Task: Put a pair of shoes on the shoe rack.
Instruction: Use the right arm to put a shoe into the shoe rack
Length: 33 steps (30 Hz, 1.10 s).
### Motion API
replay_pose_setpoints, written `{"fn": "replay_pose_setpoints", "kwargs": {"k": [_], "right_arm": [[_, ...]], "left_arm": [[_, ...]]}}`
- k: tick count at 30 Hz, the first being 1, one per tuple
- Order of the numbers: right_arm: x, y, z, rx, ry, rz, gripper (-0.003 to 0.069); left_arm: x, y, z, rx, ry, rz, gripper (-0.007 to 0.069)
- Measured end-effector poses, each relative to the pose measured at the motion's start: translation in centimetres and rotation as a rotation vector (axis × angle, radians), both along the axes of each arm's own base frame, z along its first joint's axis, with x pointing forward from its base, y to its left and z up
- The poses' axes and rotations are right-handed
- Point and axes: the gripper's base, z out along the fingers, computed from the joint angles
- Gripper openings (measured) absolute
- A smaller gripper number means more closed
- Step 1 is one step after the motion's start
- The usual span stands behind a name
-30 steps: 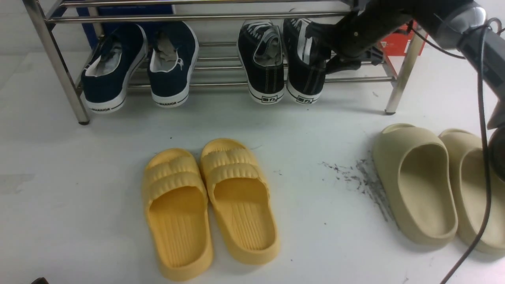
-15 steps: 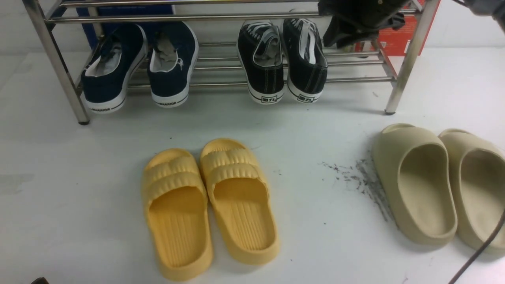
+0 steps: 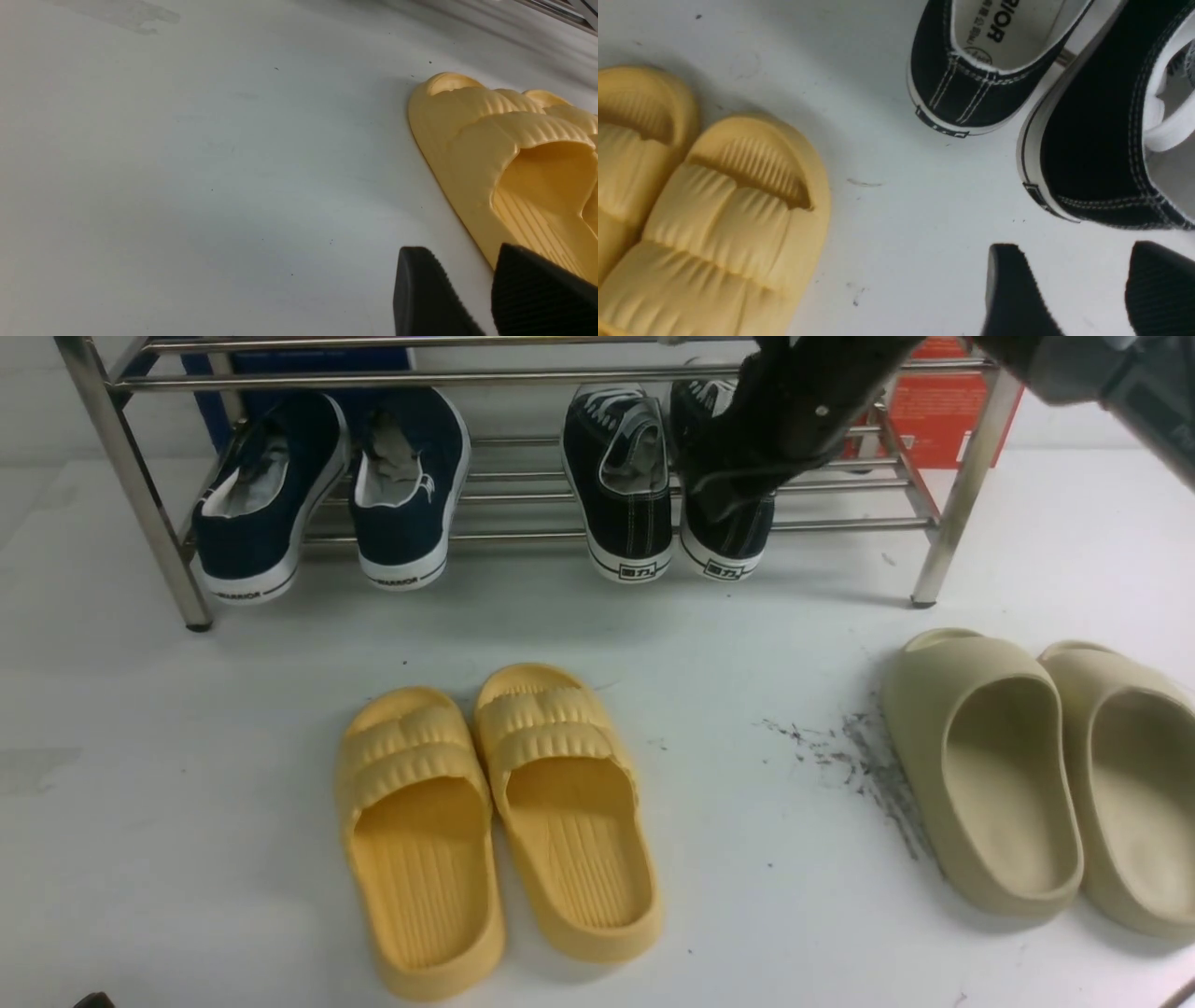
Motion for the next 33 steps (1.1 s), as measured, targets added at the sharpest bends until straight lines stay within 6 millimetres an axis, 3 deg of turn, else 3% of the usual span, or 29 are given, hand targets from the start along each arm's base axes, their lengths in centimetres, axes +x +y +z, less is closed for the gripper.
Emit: {"fn": "replay_pose_setpoints", "kwargs": {"k": [5, 19, 21, 28, 30, 33], "right_arm": [[1.7, 0.4, -3.2, -0.066, -0.024, 0.029, 0.0400], [1.1, 0.4, -3.6, -0.090, 0.052, 0.052, 0.0374], [0.5, 0.6, -3.8, -0.067, 0.127, 0.066, 0.0325], [0.4, 0.5, -4.3, -0.026, 0.186, 0.018, 0.0018], [0.9, 0.2, -4.7, -0.019, 0.183, -0.014, 0.0000], [2.3, -0.4, -7.1, -0.015, 0.197, -0.067, -0.0003]], "left_arm": [[0.0, 0.0, 0.0, 0.000, 0.000, 0.000, 0.0238], [0.0, 0.0, 0.0, 0.000, 0.000, 0.000, 0.0238], [0.0, 0.0, 0.0, 0.000, 0.000, 0.000, 0.0238], [0.0, 0.0, 0.0, 0.000, 0.000, 0.000, 0.0238], [0.0, 0.0, 0.0, 0.000, 0.000, 0.000, 0.0238], [0.0, 0.0, 0.0, 0.000, 0.000, 0.000, 0.0238]]}}
